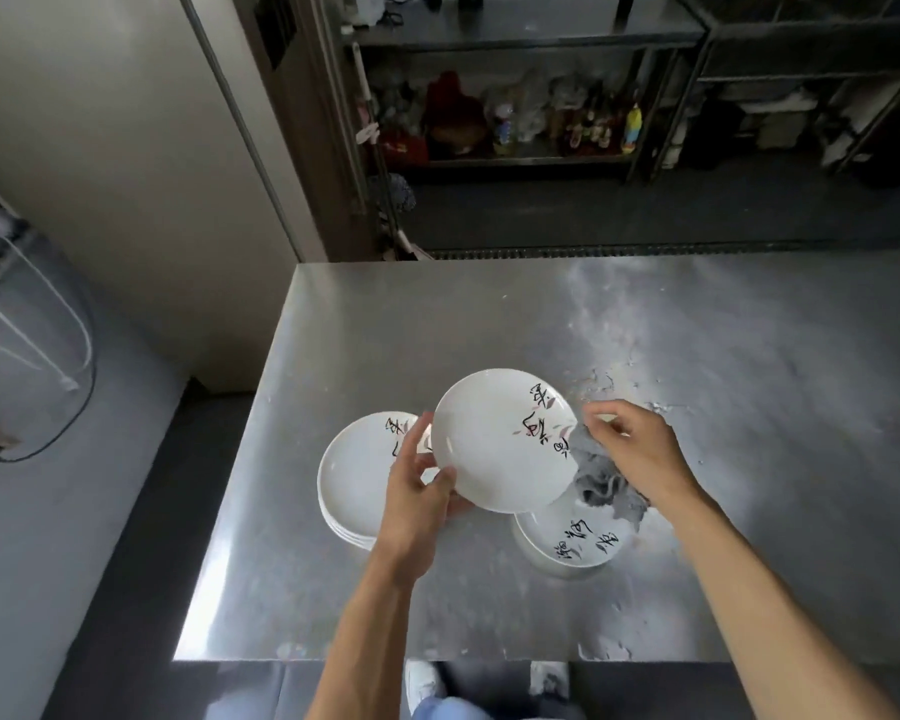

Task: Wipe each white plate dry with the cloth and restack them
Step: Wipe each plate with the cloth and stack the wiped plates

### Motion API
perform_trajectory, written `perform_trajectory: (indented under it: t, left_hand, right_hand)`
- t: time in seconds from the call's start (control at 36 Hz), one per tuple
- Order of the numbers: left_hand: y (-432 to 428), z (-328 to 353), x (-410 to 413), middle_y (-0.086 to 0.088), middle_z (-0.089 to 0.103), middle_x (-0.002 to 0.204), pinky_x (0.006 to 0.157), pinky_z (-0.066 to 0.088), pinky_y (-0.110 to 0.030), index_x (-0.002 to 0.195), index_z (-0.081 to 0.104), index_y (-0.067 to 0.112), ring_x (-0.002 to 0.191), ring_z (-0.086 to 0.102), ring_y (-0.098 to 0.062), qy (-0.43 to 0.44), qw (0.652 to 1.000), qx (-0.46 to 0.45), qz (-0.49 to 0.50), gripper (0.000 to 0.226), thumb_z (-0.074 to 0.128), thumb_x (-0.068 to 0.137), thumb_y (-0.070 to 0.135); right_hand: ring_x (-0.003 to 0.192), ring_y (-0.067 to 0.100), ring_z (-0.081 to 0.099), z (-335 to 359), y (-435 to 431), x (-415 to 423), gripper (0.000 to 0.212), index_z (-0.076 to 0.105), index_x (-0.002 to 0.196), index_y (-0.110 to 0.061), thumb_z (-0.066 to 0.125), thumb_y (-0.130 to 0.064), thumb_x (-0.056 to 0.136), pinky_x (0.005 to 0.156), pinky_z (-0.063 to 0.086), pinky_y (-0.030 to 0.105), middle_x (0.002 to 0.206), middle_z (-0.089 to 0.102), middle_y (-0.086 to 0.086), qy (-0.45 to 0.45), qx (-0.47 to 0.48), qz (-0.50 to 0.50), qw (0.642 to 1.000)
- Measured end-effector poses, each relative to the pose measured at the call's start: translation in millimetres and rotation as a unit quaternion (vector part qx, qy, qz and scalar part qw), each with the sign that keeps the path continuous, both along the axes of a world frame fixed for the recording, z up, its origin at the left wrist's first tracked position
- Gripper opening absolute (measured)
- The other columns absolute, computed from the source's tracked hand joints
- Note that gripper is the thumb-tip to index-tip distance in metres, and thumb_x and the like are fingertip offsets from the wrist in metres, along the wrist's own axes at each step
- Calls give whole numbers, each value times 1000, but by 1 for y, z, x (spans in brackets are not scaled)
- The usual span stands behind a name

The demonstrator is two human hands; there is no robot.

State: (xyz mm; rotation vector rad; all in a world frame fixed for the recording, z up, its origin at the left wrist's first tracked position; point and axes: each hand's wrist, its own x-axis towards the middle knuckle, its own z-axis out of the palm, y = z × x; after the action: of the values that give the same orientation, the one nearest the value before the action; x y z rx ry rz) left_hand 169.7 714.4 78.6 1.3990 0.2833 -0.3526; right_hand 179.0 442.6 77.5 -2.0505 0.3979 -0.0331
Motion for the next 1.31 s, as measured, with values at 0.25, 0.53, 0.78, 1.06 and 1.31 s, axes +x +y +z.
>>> perform_trajectory:
  t: [0.25,0.53,0.78,1.06,1.31]
  left_hand:
    - [-75,-29,-14,-4,70,130,85,62,-48,144,56,28,110,71,-28,62,996,-11,-69,68,36,97,-18]
    - [-99,-91,-11,-14,62,135,74,64,-41,142,55,26,107,63,-27,166,979,43,-113,69,37,94,-19]
    - [-103,-120,-4,-6,58,138,61,65,-34,133,57,35,131,54,-36,238,963,99,-83,67,42,98,-19]
    - [-112,-135,0,-12,62,134,61,65,-34,124,58,48,126,57,-38,221,959,163,-72,71,44,98,-16]
    - [-115,-141,3,-2,65,130,53,60,-27,134,58,44,121,58,-33,192,962,180,-78,73,43,96,-17]
  right_hand:
    - [88,7,70,-35,-57,-40,8,73,95,-33,76,-34,88,74,50,13,84,74,-17,109,-35,-63,991]
    - [89,25,63,-102,-62,-64,9,72,95,-18,68,-24,90,73,46,31,101,74,4,225,-77,-92,967]
    - [94,26,66,-130,-52,-65,13,71,101,-16,63,-20,92,70,44,27,110,74,4,259,-59,-81,961]
    - [94,29,65,-141,-55,-58,10,65,84,-23,61,-19,92,73,47,29,102,74,3,250,-58,-81,963]
    - [93,27,69,-146,-53,-56,13,74,98,-15,63,-19,94,82,55,33,101,76,5,223,-50,-105,968]
